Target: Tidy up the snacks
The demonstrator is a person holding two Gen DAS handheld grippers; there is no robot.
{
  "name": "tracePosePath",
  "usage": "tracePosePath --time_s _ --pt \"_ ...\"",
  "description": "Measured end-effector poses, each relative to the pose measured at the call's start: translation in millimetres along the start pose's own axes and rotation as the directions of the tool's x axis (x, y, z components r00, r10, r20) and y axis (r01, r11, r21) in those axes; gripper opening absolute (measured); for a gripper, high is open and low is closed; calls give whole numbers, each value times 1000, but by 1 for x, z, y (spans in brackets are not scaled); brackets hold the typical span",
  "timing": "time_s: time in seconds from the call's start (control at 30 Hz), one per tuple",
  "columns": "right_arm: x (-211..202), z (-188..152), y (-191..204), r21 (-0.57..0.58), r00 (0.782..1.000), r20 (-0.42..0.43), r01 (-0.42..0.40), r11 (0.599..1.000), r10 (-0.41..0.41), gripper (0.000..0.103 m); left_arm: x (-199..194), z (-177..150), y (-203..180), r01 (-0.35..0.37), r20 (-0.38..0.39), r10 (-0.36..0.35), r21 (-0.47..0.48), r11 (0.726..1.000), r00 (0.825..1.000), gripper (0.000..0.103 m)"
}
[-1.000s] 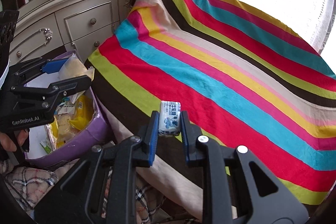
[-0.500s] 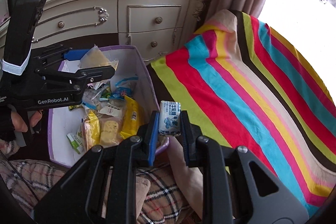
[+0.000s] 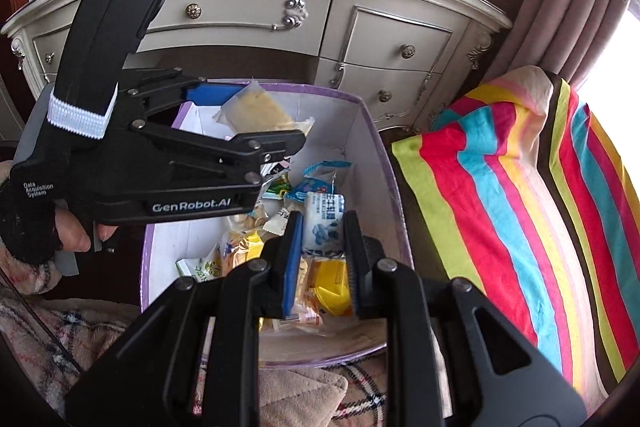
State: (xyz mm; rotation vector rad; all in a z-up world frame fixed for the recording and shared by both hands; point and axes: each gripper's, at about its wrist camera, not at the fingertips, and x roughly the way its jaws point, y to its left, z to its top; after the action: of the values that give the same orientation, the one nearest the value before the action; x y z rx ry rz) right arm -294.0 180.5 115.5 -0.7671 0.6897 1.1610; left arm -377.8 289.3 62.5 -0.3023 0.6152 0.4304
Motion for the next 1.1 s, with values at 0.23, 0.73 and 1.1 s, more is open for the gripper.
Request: tracePosePath --time_s 0.23,0.73,1.1 --pt "11 2 -2 24 999 -24 -39 999 39 23 5 -6 15 -32 -10 32 -20 999 999 64" --pt "28 1 5 32 996 -38 -82 996 83 23 5 -9 21 -54 2 54 -38 998 999 69" --pt "12 2 -6 70 997 7 -71 995 71 75 -34 26 24 20 128 -16 -27 999 992 103"
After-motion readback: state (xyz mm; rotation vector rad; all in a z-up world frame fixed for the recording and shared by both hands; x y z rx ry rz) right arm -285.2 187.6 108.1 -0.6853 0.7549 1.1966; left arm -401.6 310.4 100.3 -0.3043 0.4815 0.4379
